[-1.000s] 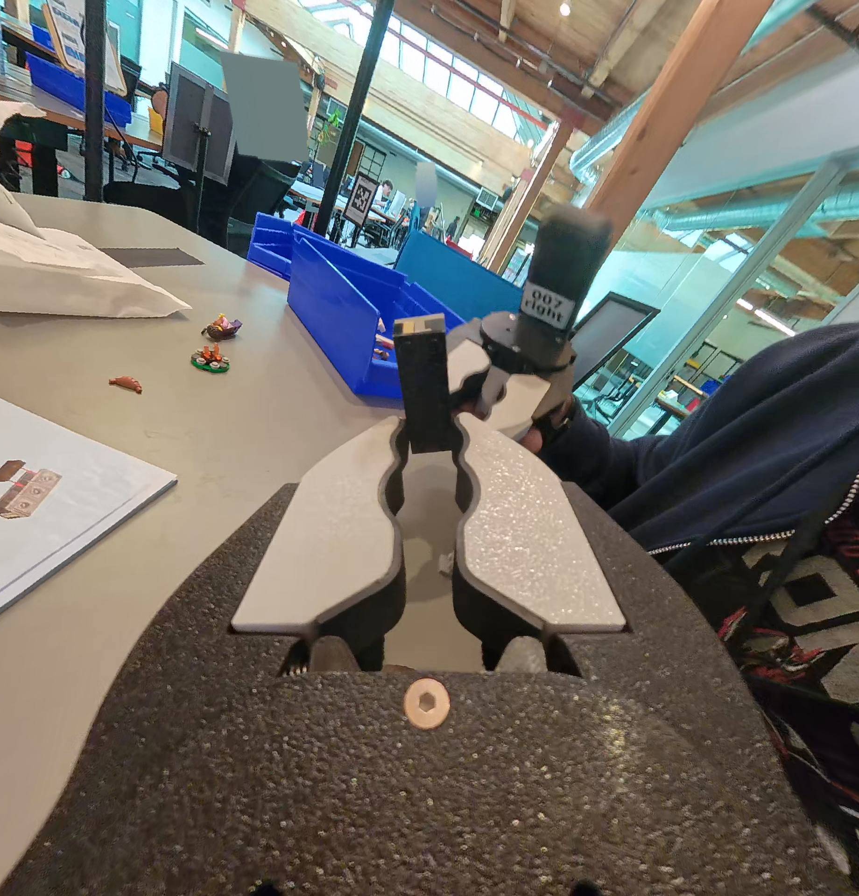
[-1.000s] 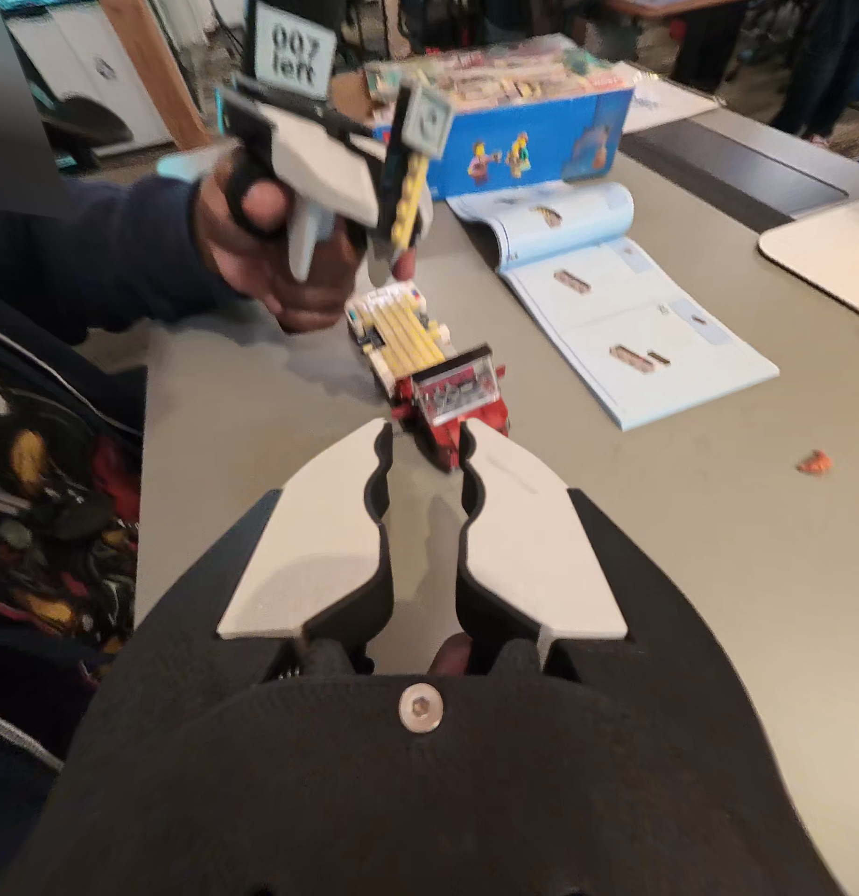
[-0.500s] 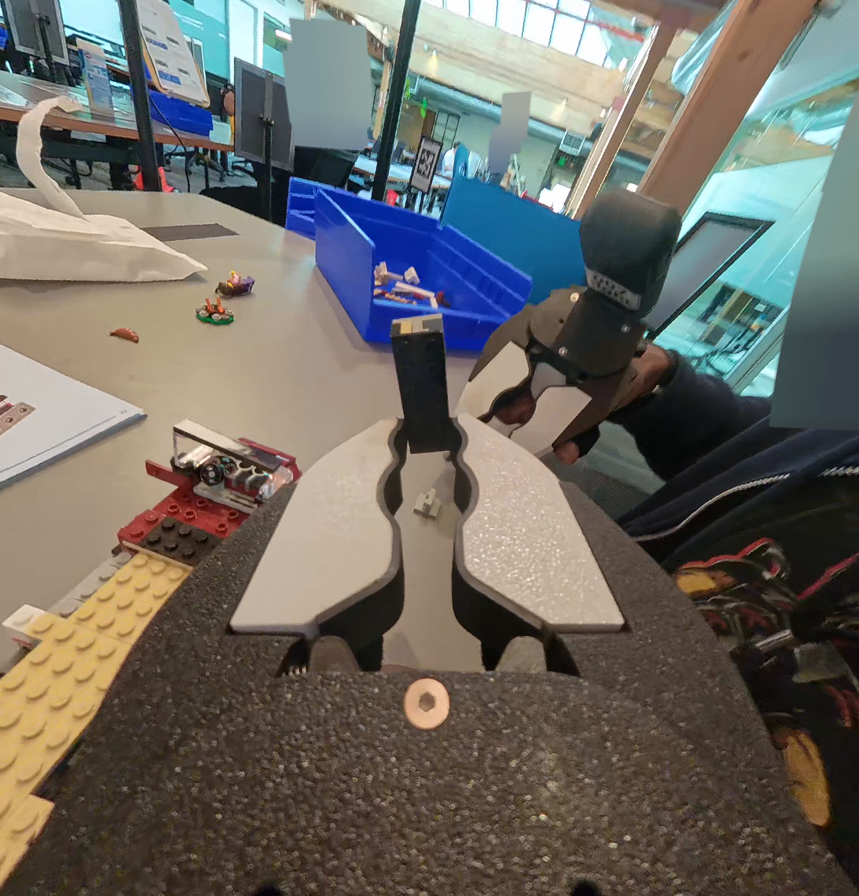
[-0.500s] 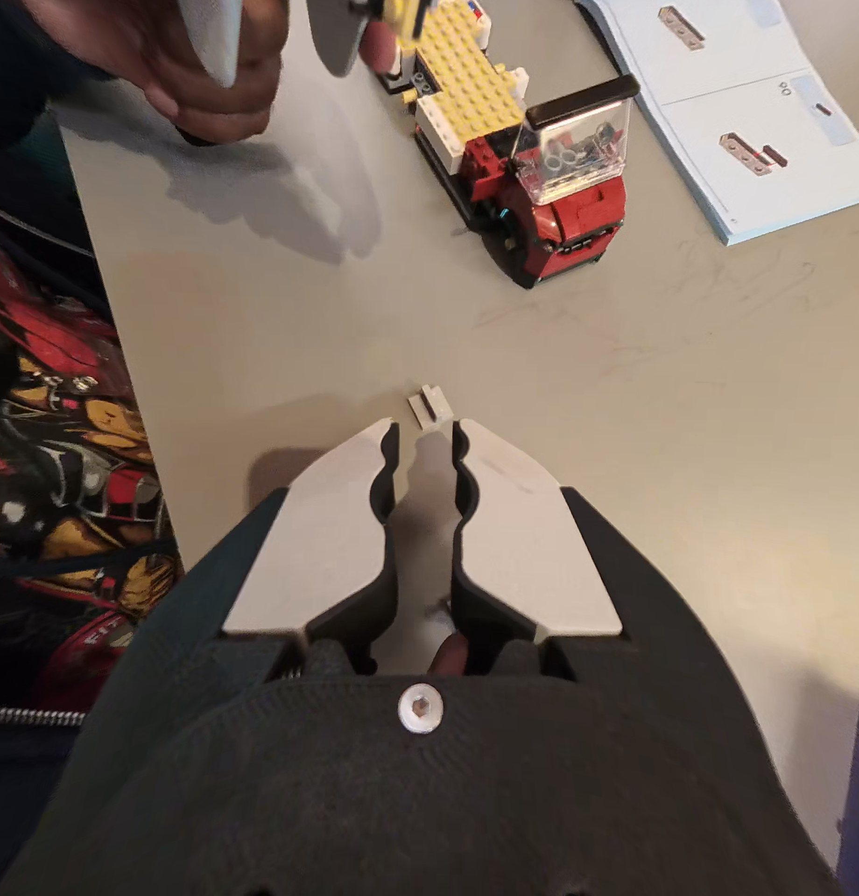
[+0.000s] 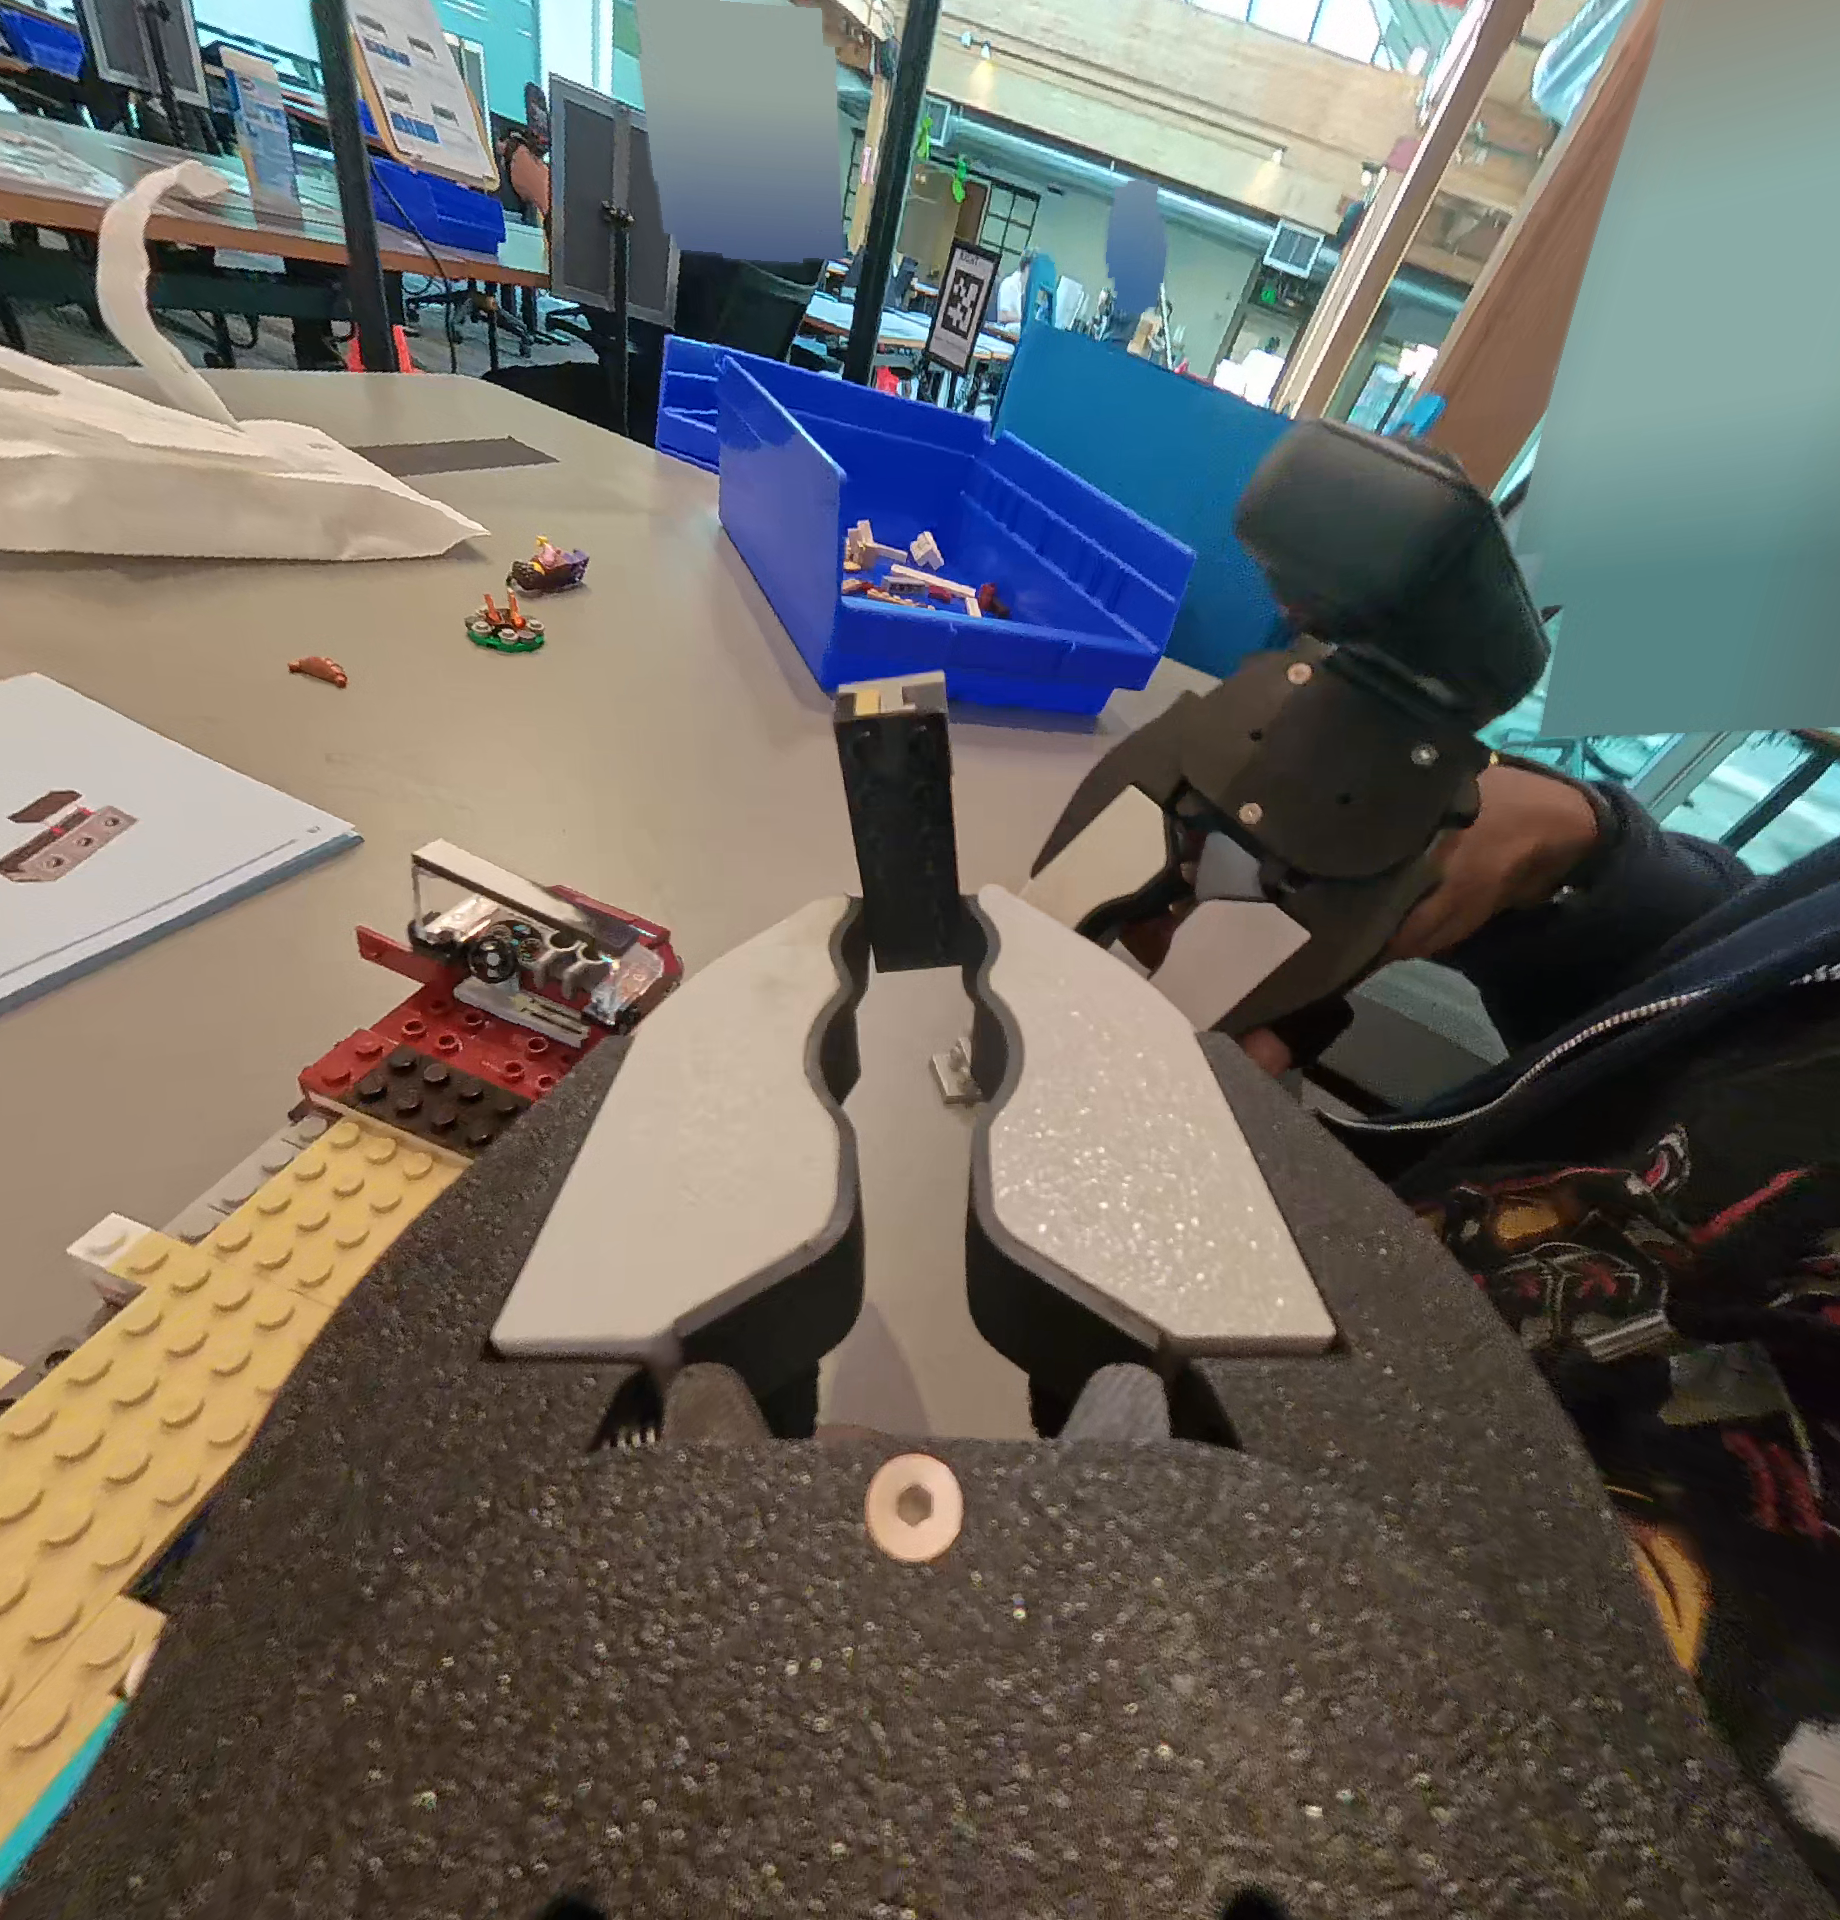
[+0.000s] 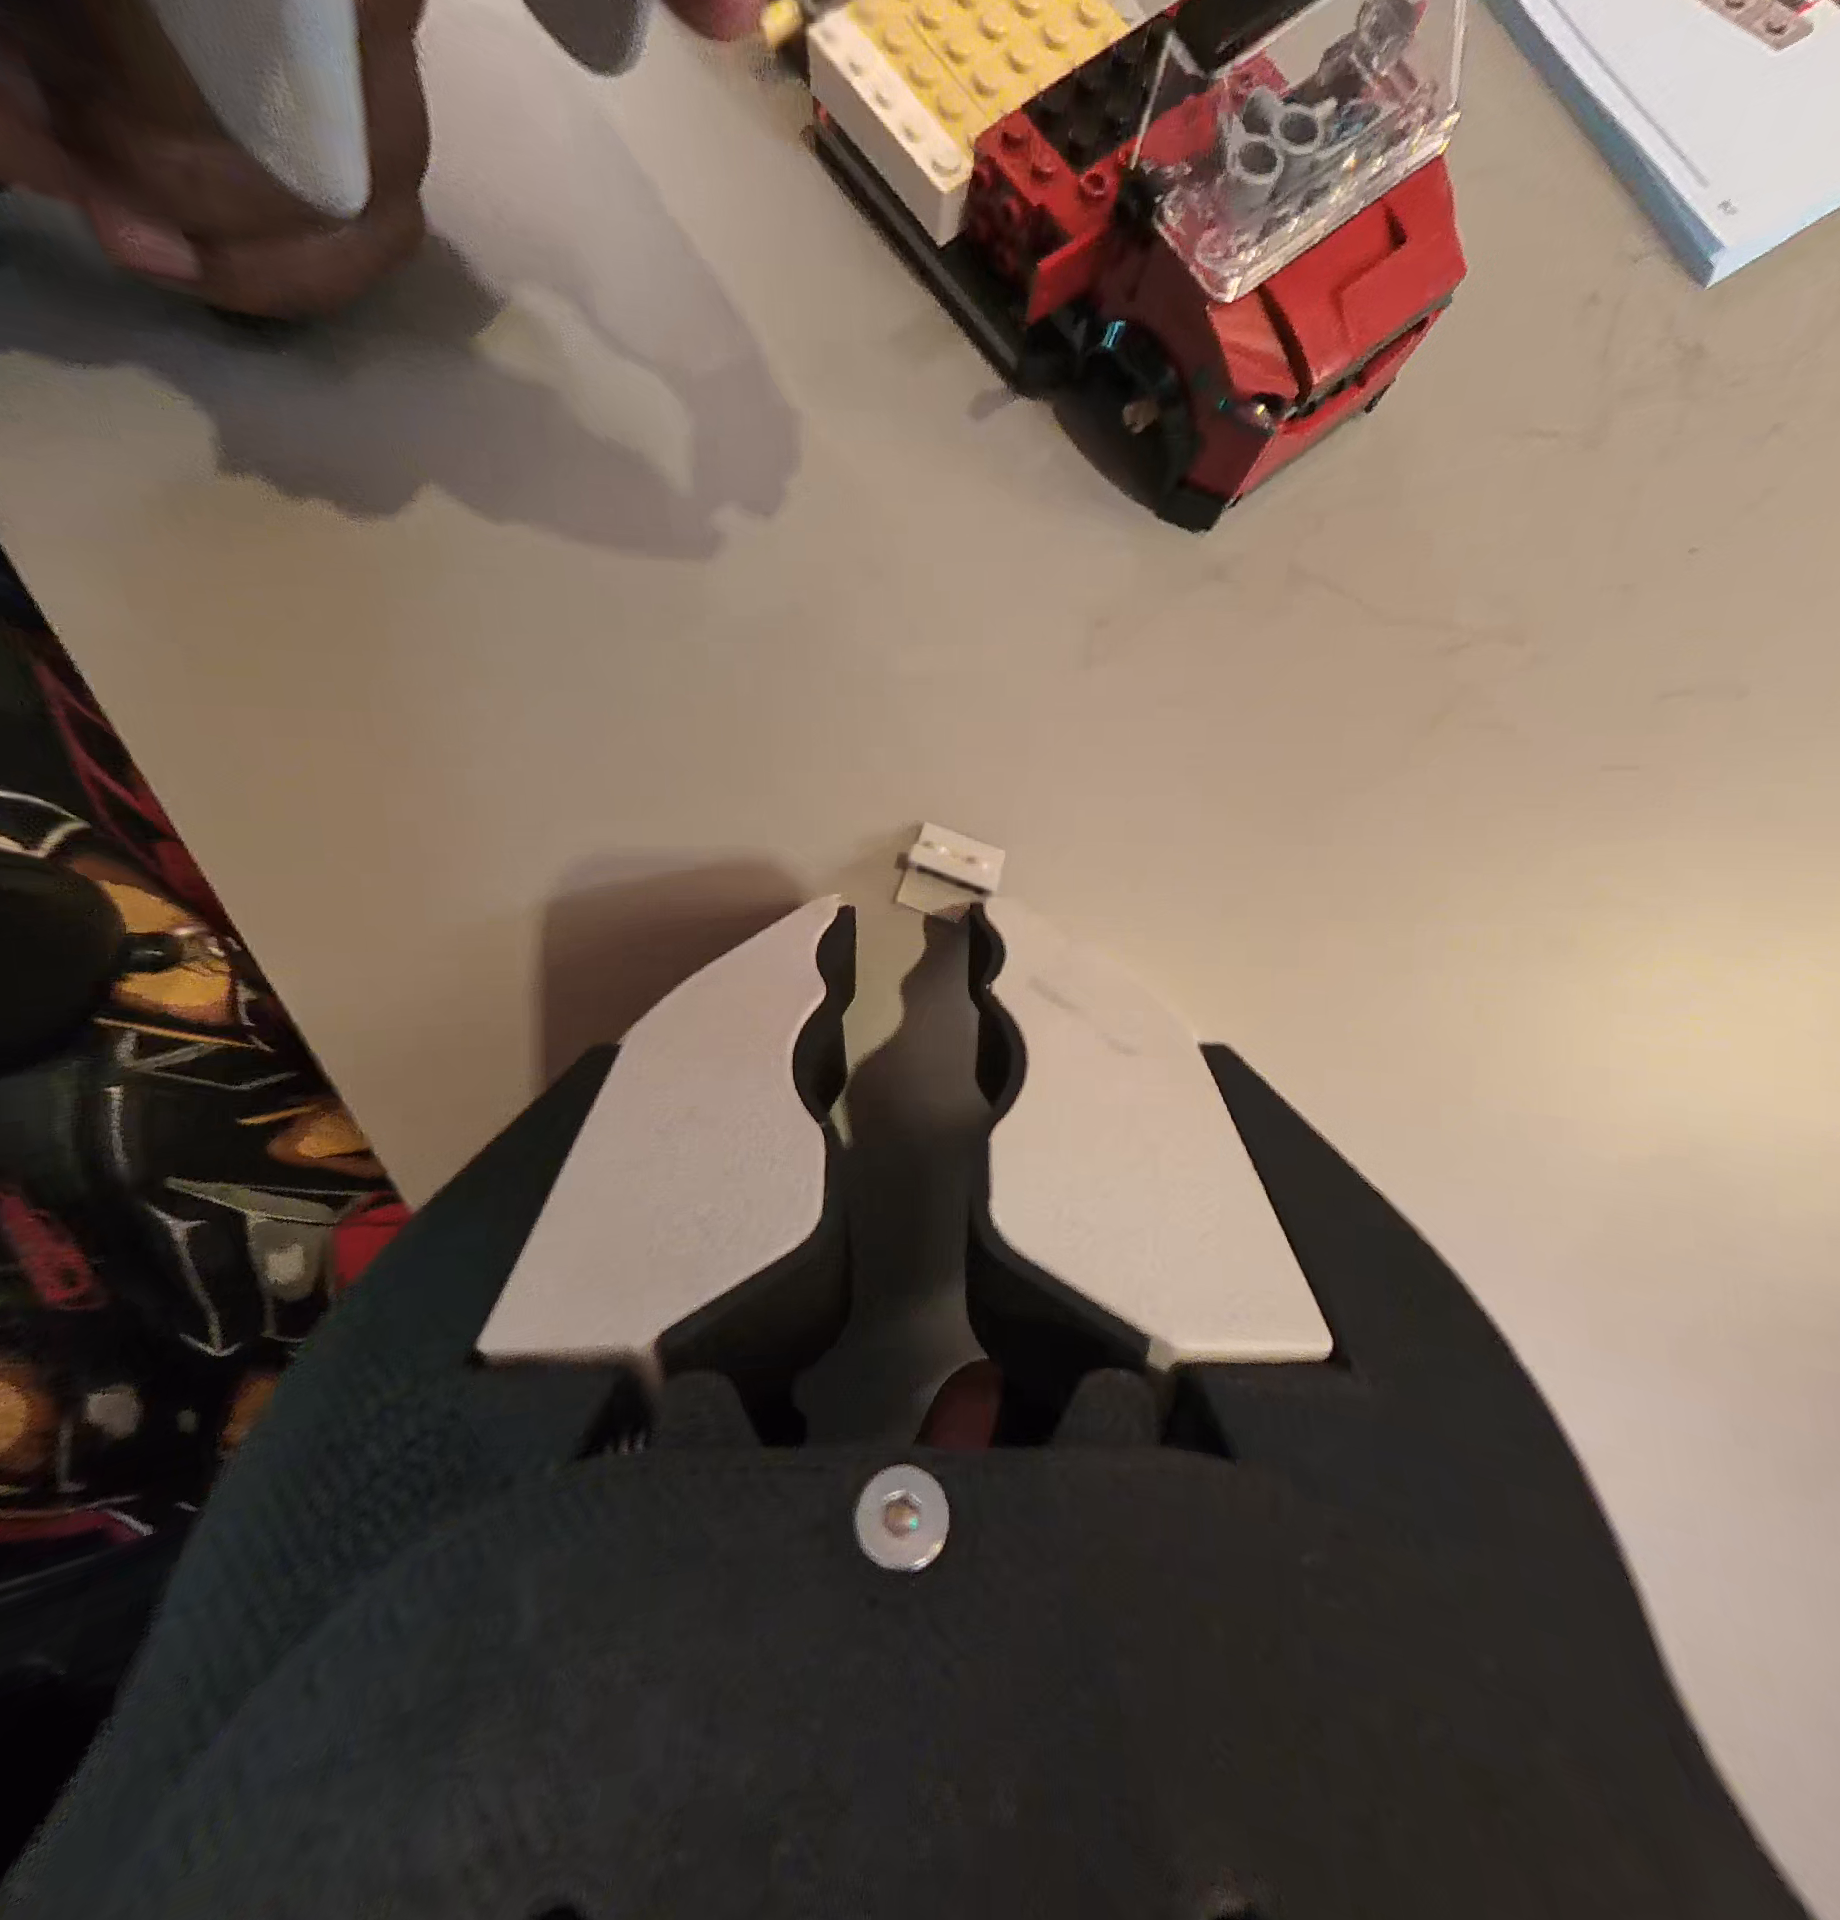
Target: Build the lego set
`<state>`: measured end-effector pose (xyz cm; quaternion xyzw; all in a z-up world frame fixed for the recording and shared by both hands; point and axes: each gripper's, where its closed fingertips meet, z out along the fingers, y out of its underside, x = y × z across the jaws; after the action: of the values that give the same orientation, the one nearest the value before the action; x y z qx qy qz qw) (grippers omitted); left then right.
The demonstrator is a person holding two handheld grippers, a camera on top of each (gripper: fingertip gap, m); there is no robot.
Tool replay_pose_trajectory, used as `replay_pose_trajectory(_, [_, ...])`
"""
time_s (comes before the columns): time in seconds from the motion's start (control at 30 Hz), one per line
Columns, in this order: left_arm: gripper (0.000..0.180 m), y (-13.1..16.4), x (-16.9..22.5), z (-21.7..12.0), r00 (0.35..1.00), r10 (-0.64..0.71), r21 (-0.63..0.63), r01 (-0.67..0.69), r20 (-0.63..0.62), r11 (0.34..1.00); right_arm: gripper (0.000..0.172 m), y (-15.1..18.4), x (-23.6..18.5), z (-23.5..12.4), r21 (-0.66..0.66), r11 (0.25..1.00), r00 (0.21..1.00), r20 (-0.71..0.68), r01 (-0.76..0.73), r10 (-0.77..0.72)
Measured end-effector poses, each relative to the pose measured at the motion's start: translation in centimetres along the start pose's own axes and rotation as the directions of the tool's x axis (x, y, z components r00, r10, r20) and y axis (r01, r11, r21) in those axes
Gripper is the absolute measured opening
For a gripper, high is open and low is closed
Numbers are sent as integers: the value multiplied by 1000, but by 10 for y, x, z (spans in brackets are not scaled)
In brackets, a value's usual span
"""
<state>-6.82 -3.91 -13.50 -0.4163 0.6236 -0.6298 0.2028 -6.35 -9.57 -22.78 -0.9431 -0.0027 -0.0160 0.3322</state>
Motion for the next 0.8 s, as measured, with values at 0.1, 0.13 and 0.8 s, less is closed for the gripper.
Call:
replay_pose_trajectory(0.1, [17,-2,-7,-5,999,-17,15,17,32,1000,21,0,2,-5,11,1000,999,-32,-16,17])
replay_pose_trajectory(0.13, [17,-1,-9,-6,999,-19,13,19,42,1000,22,-1,4,-6,23,999,999,-46,-26,27])
replay_pose_trajectory(0.8, [17,-3,0,-17,954,-283,103,292,-95,951,17,-41,35,-25,293,947,865,-501,131,35])
